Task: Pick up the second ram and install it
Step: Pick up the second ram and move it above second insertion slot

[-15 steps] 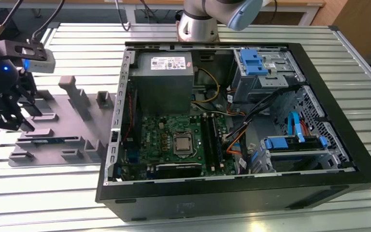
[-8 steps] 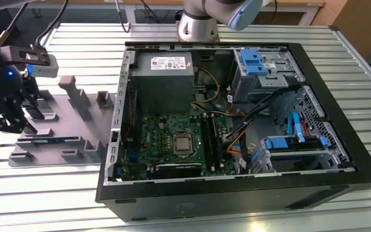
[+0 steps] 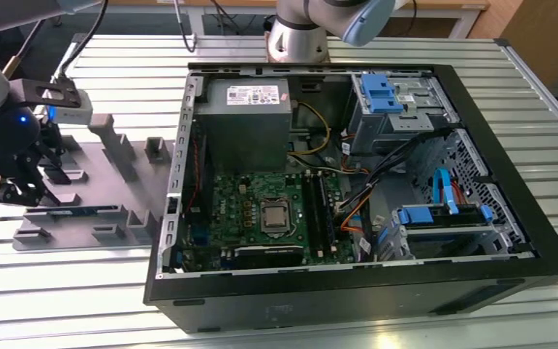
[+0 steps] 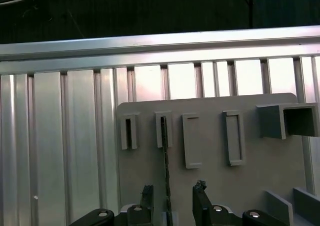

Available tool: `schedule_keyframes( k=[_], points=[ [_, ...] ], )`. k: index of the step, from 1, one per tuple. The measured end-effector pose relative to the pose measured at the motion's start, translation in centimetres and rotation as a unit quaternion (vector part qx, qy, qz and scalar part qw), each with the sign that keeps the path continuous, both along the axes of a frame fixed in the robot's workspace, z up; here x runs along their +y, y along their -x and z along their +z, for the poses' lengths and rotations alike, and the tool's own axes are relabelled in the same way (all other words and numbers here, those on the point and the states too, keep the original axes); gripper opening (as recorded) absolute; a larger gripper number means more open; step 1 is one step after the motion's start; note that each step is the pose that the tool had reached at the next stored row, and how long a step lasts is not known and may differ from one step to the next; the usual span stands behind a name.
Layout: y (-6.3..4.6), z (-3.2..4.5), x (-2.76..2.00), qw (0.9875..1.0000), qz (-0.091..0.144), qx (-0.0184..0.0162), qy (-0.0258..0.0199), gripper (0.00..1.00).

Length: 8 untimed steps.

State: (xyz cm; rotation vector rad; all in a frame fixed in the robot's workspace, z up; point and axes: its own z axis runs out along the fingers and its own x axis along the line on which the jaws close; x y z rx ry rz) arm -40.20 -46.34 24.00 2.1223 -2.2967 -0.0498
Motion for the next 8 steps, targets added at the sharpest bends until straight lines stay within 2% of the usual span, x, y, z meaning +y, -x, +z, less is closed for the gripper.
schedule_keyframes(
  k=[5, 8],
  points=[
    [-0.02, -0.73, 0.00, 1.0000, 0.003, 0.0000, 0.0049, 0.44],
    [-0.02, -0.77, 0.00, 1.0000, 0.003, -0.0002, 0.0069, 0.44]
  ],
)
